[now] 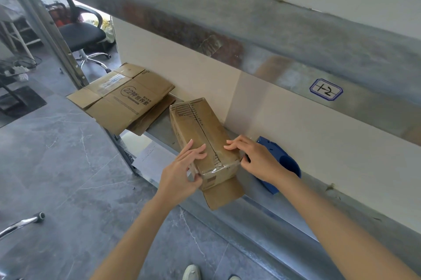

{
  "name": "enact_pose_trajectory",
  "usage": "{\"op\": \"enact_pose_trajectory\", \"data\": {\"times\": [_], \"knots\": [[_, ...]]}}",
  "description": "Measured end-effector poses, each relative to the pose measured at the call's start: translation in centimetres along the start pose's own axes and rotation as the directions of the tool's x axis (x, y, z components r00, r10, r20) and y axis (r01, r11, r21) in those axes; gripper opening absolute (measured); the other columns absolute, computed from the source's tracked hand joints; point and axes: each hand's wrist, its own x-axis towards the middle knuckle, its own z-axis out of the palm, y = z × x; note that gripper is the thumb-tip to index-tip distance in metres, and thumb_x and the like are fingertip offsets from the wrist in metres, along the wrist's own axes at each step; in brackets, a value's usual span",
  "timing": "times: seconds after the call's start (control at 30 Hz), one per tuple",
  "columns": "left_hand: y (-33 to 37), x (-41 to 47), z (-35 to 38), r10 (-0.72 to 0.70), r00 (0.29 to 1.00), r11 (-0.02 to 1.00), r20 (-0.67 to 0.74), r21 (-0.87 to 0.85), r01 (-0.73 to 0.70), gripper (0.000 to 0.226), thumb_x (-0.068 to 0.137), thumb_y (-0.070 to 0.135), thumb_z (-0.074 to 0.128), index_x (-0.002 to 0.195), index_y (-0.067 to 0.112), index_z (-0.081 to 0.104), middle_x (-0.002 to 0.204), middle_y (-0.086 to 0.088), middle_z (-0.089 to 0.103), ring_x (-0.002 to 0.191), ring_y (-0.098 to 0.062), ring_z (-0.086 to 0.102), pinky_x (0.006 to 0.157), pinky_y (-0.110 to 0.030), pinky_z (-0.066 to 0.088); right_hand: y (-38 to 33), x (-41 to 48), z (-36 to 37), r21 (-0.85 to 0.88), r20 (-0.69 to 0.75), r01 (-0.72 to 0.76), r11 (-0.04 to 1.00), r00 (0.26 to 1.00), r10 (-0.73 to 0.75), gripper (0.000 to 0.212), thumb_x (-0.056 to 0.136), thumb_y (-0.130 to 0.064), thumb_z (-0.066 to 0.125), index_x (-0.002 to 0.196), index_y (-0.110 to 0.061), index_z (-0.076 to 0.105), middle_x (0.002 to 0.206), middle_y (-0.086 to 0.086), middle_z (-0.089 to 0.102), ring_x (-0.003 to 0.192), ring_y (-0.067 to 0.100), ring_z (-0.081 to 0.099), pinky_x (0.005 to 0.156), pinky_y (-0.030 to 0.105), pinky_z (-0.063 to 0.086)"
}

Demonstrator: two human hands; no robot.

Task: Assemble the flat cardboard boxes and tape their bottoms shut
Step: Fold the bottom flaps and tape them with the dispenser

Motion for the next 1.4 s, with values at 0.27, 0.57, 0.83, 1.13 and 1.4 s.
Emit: {"op": "enact_pose_trajectory", "data": {"times": [0.27,0.57,0.83,1.13,1.4], "knots": [[-0.6,0.0,-0.8,0.070,0.997,0.996,0.029,0.052,-0.072,0.055,0.074,0.011,0.075,0.122,0.035,0.063,0.148,0.030,0.040,0.144,0.006,0.024,0.099,-0.011,0.034,0.0,-0.8,0.4,0.024,-0.077,-0.025,0.999,0.997,0.027,0.052,0.088,0.008,0.054,0.127,-0.025,0.062,0.135,-0.022,0.049,0.093,0.003,0.058,0.076,0.017,0.050],[0.4,-0.2,0.2,0.073,0.997,0.978,0.008,0.194,-0.073,0.056,0.074,0.041,0.064,0.130,0.036,0.058,0.147,0.023,0.044,0.143,0.000,0.029,0.109,-0.026,0.022,0.5,-1.4,0.4,0.331,-0.126,-0.231,0.915,0.950,0.286,0.041,0.099,-0.004,0.050,0.128,-0.031,0.059,0.114,-0.019,0.064,0.097,-0.001,0.061,0.087,0.031,0.055],[0.9,0.3,1.8,0.137,0.983,0.947,-0.124,0.306,-0.094,0.051,0.073,0.053,0.067,0.120,0.033,0.064,0.133,0.020,0.055,0.125,-0.009,0.047,0.108,-0.023,0.019,-1.5,-0.3,1.5,0.473,-0.066,-0.314,0.824,0.919,0.388,0.046,0.102,-0.039,0.049,0.146,-0.029,0.043,0.147,-0.008,0.043,0.132,0.008,0.040,0.110,0.029,0.034],[-1.0,3.4,2.3,0.204,0.972,0.914,-0.113,0.379,-0.148,0.046,0.071,0.061,0.071,0.111,0.038,0.064,0.125,0.015,0.056,0.125,-0.019,0.048,0.111,-0.061,0.015,-2.3,1.4,2.0,0.442,-0.094,-0.388,0.809,0.876,0.472,0.059,0.099,-0.033,0.058,0.151,-0.030,0.032,0.162,-0.004,0.016,0.149,0.012,0.017,0.119,0.036,0.026],[-7.5,9.4,-6.4,0.285,0.958,0.920,-0.023,0.288,-0.266,0.058,0.069,0.058,0.076,0.117,0.028,0.064,0.129,0.010,0.055,0.125,-0.021,0.046,0.109,-0.043,0.027,-5.3,2.0,3.9,0.478,-0.281,-0.505,0.719,0.687,0.670,0.048,0.102,-0.017,0.052,0.148,-0.028,0.040,0.165,-0.001,0.013,0.147,0.012,0.023,0.089,-0.009,0.021]]}}
